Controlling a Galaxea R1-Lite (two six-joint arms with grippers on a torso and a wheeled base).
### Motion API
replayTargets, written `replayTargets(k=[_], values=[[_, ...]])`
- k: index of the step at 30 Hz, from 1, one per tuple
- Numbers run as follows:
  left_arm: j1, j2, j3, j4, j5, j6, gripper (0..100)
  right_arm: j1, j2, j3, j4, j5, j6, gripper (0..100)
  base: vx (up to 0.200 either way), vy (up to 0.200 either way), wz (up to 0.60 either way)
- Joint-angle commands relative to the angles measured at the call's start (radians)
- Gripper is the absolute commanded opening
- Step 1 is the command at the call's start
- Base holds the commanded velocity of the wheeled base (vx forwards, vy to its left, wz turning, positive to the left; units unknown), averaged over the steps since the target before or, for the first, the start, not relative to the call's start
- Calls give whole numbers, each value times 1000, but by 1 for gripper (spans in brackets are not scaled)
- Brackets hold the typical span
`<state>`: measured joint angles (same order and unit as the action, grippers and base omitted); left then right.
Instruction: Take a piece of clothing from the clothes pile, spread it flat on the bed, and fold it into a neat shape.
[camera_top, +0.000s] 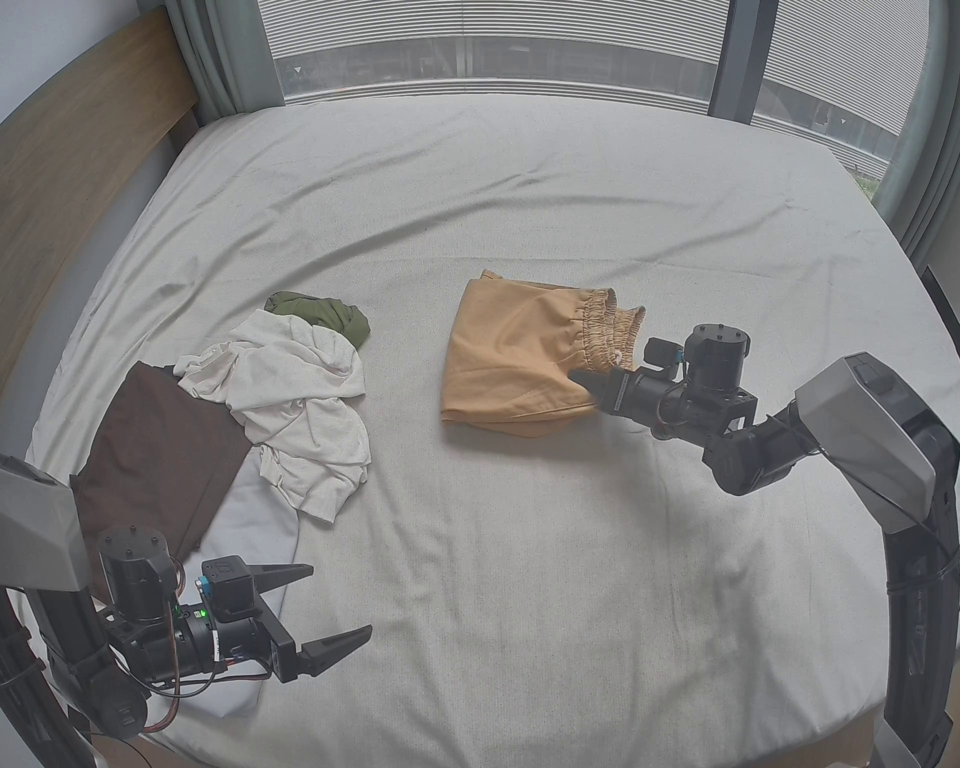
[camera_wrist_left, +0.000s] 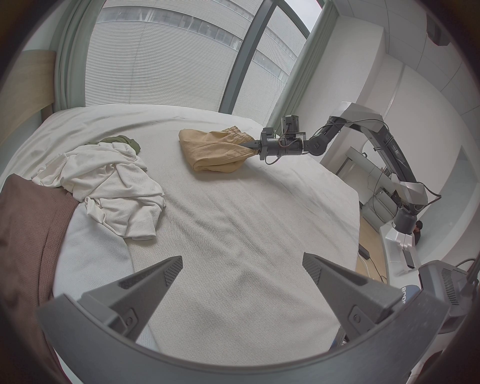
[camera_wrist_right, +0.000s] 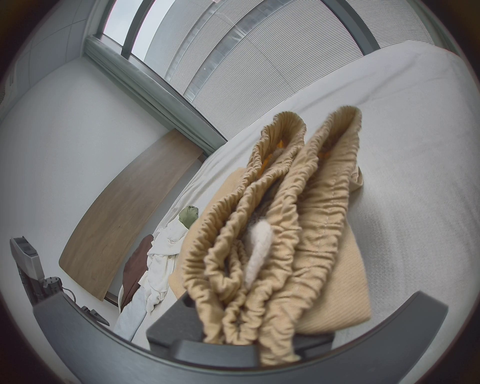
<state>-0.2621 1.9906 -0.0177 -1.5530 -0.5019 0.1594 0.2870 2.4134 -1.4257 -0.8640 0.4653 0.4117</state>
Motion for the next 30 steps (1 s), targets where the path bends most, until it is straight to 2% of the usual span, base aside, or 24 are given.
replayTargets(k=[1,7,10,14,15,21,23,25,30], values=[[-2,5,5,-1,0,-18,100,-9,-39,56,-15,-7,-22,100,0,0,0],[0,7,-22,-1,2,-35,100,-5,-46,105,-78,-39,-31,100,0,0,0],[1,4,-28,-1,0,-35,100,-12,-85,185,-105,-42,-51,100,0,0,0],[-6,-53,-15,1,-10,-35,100,-29,-189,366,-185,-42,-70,100,0,0,0],[-6,-53,-15,1,-10,-35,100,-29,-189,366,-185,-42,-70,100,0,0,0],[-22,-141,-13,1,-55,-58,100,-54,-415,663,-273,-43,-117,100,0,0,0],[-32,-162,-13,1,-55,-61,100,-58,-442,697,-290,-43,-122,100,0,0,0],[-72,-237,-13,1,-47,-110,100,-62,-542,820,-345,-43,-128,100,0,0,0],[-63,-305,-18,2,-14,-175,100,-60,-657,932,-378,-42,-137,100,0,0,0]])
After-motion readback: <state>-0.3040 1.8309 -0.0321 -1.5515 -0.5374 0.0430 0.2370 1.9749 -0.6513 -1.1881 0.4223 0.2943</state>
